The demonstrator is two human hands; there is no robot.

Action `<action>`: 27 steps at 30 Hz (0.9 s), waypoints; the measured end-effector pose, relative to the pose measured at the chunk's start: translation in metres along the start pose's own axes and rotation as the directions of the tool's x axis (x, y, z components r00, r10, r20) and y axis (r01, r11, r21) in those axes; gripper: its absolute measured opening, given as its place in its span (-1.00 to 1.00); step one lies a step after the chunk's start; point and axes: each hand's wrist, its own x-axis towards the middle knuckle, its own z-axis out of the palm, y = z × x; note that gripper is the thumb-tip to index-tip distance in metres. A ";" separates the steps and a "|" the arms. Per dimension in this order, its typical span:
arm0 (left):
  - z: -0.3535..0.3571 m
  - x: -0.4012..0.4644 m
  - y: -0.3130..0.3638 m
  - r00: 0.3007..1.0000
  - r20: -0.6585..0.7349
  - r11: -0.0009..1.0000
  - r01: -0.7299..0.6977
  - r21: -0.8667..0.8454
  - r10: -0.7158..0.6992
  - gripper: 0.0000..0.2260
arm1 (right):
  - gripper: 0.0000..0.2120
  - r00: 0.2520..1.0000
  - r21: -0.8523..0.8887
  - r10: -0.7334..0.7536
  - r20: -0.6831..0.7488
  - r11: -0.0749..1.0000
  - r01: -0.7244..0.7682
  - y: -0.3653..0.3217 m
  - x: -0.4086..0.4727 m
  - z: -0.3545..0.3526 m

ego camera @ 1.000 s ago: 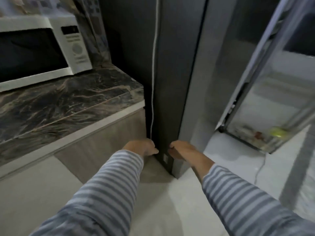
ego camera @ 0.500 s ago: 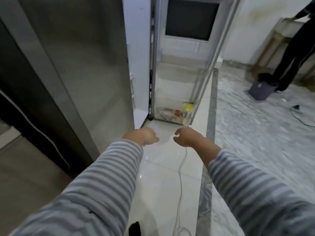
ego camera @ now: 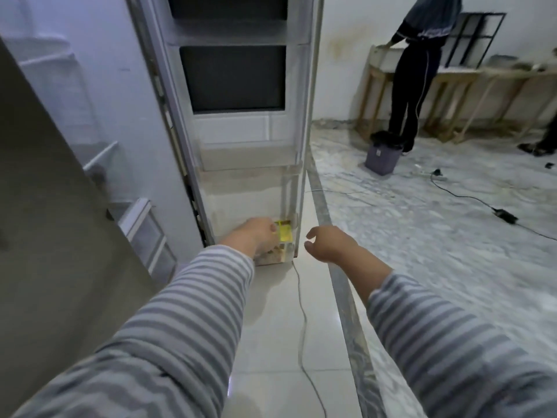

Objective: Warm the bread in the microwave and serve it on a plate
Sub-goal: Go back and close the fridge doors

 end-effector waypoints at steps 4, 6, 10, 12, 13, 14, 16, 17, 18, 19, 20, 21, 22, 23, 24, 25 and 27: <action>-0.022 0.052 0.031 0.999 0.003 0.999 -0.050 0.021 0.050 -0.74 | -0.63 0.995 0.070 0.089 -0.037 0.994 -0.087 0.021 0.044 -0.025; -0.028 0.079 0.050 0.998 0.001 0.998 -0.069 0.007 0.069 -0.75 | -0.62 0.992 0.085 0.115 -0.055 0.990 -0.110 0.036 0.067 -0.040; -0.033 0.145 0.090 0.993 -0.050 0.994 -0.108 -0.012 0.107 -0.80 | -0.63 0.984 0.072 0.130 -0.121 0.990 -0.122 0.078 0.114 -0.076; -0.032 0.185 0.112 0.990 -0.069 0.993 -0.120 -0.004 0.120 -0.86 | -0.65 0.980 0.077 0.132 -0.147 0.990 -0.121 0.101 0.138 -0.098; -0.035 0.199 0.127 0.990 -0.077 0.993 -0.118 0.000 0.118 -0.85 | -0.67 0.978 0.080 0.130 -0.162 0.990 -0.118 0.114 0.150 -0.110; -0.038 0.210 0.142 0.990 -0.082 0.994 -0.114 -0.003 0.113 -0.82 | -0.68 0.976 0.082 0.124 -0.176 0.990 -0.111 0.128 0.163 -0.121; -0.045 0.232 0.176 0.990 -0.087 0.993 -0.116 -0.029 0.113 -0.75 | -0.70 0.977 0.068 0.096 -0.191 0.994 -0.084 0.156 0.189 -0.147; -0.047 0.246 0.193 0.990 -0.098 0.994 -0.102 -0.035 0.098 -0.74 | -0.70 0.978 0.057 0.078 -0.192 0.996 -0.068 0.171 0.202 -0.160; -0.051 0.262 0.208 0.989 -0.121 0.996 -0.085 -0.040 0.079 -0.73 | -0.69 0.980 0.049 0.059 -0.192 0.998 -0.051 0.185 0.216 -0.175; -0.054 0.279 0.223 0.986 -0.157 0.997 -0.068 -0.038 0.061 -0.72 | -0.68 0.981 0.036 0.035 -0.189 0.999 -0.028 0.199 0.230 -0.189; -0.057 0.295 0.238 0.979 -0.201 0.998 -0.045 -0.044 0.035 -0.72 | -0.67 0.983 0.019 0.005 -0.182 1.000 -0.002 0.213 0.245 -0.202; -0.061 0.309 0.253 0.966 -0.258 0.998 -0.022 -0.055 0.007 -0.71 | -0.66 0.983 0.003 -0.028 -0.179 1.000 0.029 0.226 0.260 -0.215; -0.065 0.323 0.268 0.947 -0.321 0.997 0.000 -0.071 -0.023 -0.70 | -0.65 0.982 -0.006 -0.060 -0.180 0.998 0.060 0.237 0.276 -0.227; -0.068 0.335 0.282 0.920 -0.387 0.996 0.020 -0.088 -0.052 -0.69 | -0.63 0.979 -0.012 -0.091 -0.183 0.996 0.090 0.246 0.291 -0.238; -0.073 0.347 0.296 0.890 -0.449 0.994 0.037 -0.105 -0.080 -0.68 | -0.63 0.975 -0.015 -0.123 -0.188 0.992 0.122 0.253 0.306 -0.249; -0.078 0.357 0.307 0.857 -0.506 0.992 0.052 -0.113 -0.103 -0.68 | -0.62 0.969 -0.014 -0.156 -0.192 0.988 0.156 0.259 0.321 -0.259; -0.089 0.378 0.319 0.790 -0.597 0.990 0.098 -0.102 -0.140 -0.68 | -0.63 0.953 -0.007 -0.229 -0.196 0.973 0.232 0.265 0.350 -0.276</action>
